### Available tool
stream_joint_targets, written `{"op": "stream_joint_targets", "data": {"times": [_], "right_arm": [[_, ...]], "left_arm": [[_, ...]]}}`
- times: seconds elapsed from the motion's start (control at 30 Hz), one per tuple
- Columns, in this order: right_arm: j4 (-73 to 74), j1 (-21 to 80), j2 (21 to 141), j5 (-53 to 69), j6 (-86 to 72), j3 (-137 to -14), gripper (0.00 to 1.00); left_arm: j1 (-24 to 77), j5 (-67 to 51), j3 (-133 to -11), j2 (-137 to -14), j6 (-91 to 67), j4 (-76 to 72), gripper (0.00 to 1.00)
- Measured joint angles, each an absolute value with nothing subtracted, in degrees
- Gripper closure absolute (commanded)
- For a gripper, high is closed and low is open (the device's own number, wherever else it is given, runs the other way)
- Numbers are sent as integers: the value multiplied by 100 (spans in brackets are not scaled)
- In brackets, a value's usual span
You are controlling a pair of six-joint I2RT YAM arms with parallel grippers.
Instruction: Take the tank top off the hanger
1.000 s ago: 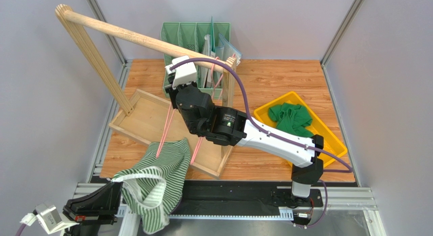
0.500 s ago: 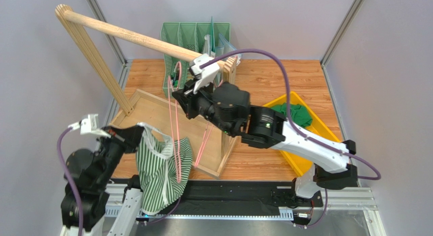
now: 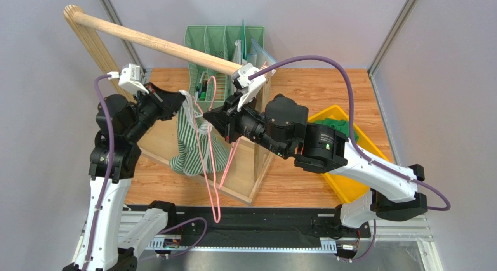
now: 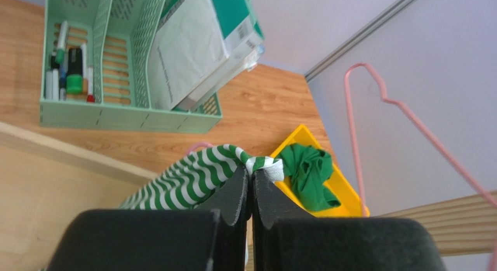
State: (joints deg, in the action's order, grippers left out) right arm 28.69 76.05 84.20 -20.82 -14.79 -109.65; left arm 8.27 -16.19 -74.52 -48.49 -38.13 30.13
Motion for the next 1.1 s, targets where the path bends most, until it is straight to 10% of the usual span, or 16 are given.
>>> {"op": "stream_joint_targets", "data": {"times": [0.27,0.47,0.57,1.1], "right_arm": [[3006,7605,8643,-1957,-1546,-10965,100],[3087,7605,8827,-1944,-1614,-10967,100],[3153,7605,8932,-2027,-1629,-11054,100],[3771,7555,9603,-2818,-1868,-11878,100]], "left_arm": [[825,-1710,-5983,-4779,-3642,2886,98],[825,-1717,-5413,-4967,-3441,3118,32],[825,-1612,-5415,-4847,-3328,3378,19],[823,-2250,-7321,-2204,-2965,4698,19]]}}
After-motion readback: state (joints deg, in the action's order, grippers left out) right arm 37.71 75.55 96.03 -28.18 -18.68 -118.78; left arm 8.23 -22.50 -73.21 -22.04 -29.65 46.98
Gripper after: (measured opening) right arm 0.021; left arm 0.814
